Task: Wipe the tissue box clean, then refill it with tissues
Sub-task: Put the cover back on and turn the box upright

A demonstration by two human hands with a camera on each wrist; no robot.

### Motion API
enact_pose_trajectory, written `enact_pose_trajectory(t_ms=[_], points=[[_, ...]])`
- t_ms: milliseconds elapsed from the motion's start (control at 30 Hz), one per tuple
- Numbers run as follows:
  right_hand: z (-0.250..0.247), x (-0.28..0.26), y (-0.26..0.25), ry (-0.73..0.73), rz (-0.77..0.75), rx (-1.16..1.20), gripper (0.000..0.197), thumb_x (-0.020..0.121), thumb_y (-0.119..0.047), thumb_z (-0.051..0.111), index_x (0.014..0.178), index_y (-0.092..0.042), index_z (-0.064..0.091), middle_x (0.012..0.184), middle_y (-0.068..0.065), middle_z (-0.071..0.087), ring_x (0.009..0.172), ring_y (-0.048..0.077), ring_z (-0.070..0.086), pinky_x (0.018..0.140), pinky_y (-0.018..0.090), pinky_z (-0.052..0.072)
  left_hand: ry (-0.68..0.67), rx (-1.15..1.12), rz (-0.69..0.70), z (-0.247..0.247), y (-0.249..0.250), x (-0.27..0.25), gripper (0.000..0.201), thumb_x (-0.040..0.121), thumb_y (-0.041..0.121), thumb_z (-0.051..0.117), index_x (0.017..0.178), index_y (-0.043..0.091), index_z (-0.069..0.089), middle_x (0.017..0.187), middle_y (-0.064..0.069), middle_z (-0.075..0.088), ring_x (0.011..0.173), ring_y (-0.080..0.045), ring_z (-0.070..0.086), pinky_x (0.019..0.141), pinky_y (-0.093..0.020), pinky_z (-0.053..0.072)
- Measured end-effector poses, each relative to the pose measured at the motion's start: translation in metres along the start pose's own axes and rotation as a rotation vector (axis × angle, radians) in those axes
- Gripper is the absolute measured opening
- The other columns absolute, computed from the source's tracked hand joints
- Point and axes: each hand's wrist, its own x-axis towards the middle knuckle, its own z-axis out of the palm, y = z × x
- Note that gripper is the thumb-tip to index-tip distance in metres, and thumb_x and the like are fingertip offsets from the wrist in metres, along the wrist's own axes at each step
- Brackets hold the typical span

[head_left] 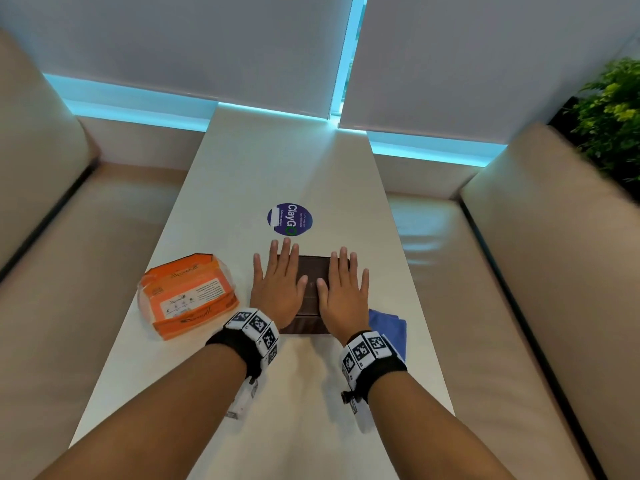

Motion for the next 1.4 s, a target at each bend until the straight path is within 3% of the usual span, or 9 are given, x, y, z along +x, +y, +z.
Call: enact_pose_trajectory(t_ms=[233,367,433,533,700,867,1067,1200,1400], points=[[0.002,0.006,0.004,-0.148,-0.032,-0.003,0.079,0.083,-0.049,-0.006,0.151,-0.011,0.004,0.161,0.007,0.001,0.149,0.022,-0.002,0.12,0.041,0.0,-0.049,0.073,0.051,0.007,-0.006,0.005,0.084,0.076,0.047,-0.016,0.153,0.017,0.003,0.162,-0.007,-0.004,0.149,-0.025,-0.009,0.114,-0.052,-0.012],[-0.003,0.012,0.003,-0.222,-0.017,0.005,0.065,0.094,-0.043,0.016,0.151,-0.012,0.014,0.161,0.006,0.01,0.149,0.02,0.006,0.12,0.043,0.007,-0.086,0.02,0.062,0.005,-0.007,0.008,0.088,0.073,0.048,-0.014,0.152,0.02,0.015,0.161,-0.004,0.013,0.149,-0.023,0.006,0.118,-0.051,0.003],[-0.007,0.016,-0.001,-0.224,-0.023,-0.035,0.063,0.094,-0.041,0.015,0.149,-0.01,0.019,0.159,0.009,0.017,0.148,0.023,0.013,0.12,0.042,0.009,-0.088,-0.02,0.048,0.002,-0.006,0.01,0.076,0.084,0.047,-0.005,0.151,0.022,0.018,0.159,-0.003,0.02,0.148,-0.023,0.011,0.117,-0.051,0.009],[-0.007,0.017,-0.007,-0.175,-0.05,-0.047,0.085,0.077,-0.045,-0.007,0.147,-0.009,0.024,0.156,0.013,0.024,0.145,0.029,0.019,0.119,0.042,0.011,-0.084,-0.059,0.02,0.002,-0.007,0.012,0.05,0.101,0.035,0.02,0.15,0.028,0.019,0.155,0.0,0.024,0.145,-0.022,0.015,0.115,-0.053,0.015],[-0.001,0.015,-0.001,-0.193,-0.092,-0.011,0.081,0.077,-0.049,-0.008,0.15,-0.025,0.018,0.16,0.006,0.014,0.149,0.027,0.007,0.12,0.046,0.009,0.014,-0.132,-0.046,0.004,-0.003,0.019,0.047,0.101,0.034,0.031,0.147,0.023,0.03,0.146,-0.003,0.039,0.137,-0.023,0.026,0.102,-0.043,0.038],[-0.004,0.02,0.001,-0.188,-0.084,0.044,0.067,0.088,-0.048,0.008,0.148,-0.022,0.025,0.156,0.006,0.025,0.147,0.024,0.016,0.119,0.046,0.019,0.078,-0.246,-0.156,0.006,-0.001,0.028,0.04,0.098,0.038,0.04,0.132,0.018,0.049,0.135,-0.005,0.051,0.129,-0.025,0.036,0.096,-0.041,0.041],[-0.003,0.02,-0.001,-0.186,0.044,0.089,0.068,0.097,-0.043,0.032,0.151,-0.008,0.009,0.161,0.008,0.006,0.149,0.021,0.002,0.122,0.036,0.007,0.011,-0.308,-0.261,0.009,-0.001,0.03,0.045,0.101,0.037,0.03,0.145,0.026,0.033,0.155,-0.006,0.025,0.137,-0.033,0.031,0.107,-0.045,0.035],[-0.006,0.023,-0.001,-0.199,0.074,0.165,0.068,0.097,-0.042,0.035,0.15,-0.006,0.012,0.159,0.007,0.013,0.149,0.019,0.005,0.121,0.03,0.012,0.002,-0.403,-0.328,0.004,0.001,0.036,0.043,0.102,0.029,0.03,0.138,0.008,0.041,0.142,-0.015,0.04,0.117,-0.038,0.052,0.095,-0.045,0.043],[-0.003,0.023,0.001,-0.149,0.182,0.23,0.066,0.097,-0.043,0.033,0.151,-0.011,0.011,0.16,0.008,0.011,0.147,0.023,0.017,0.118,0.037,0.025,0.046,-0.677,-0.593,0.002,-0.004,0.033,0.047,0.103,0.032,0.025,0.137,0.002,0.039,0.134,-0.024,0.051,0.12,-0.04,0.05,0.096,-0.042,0.039]])
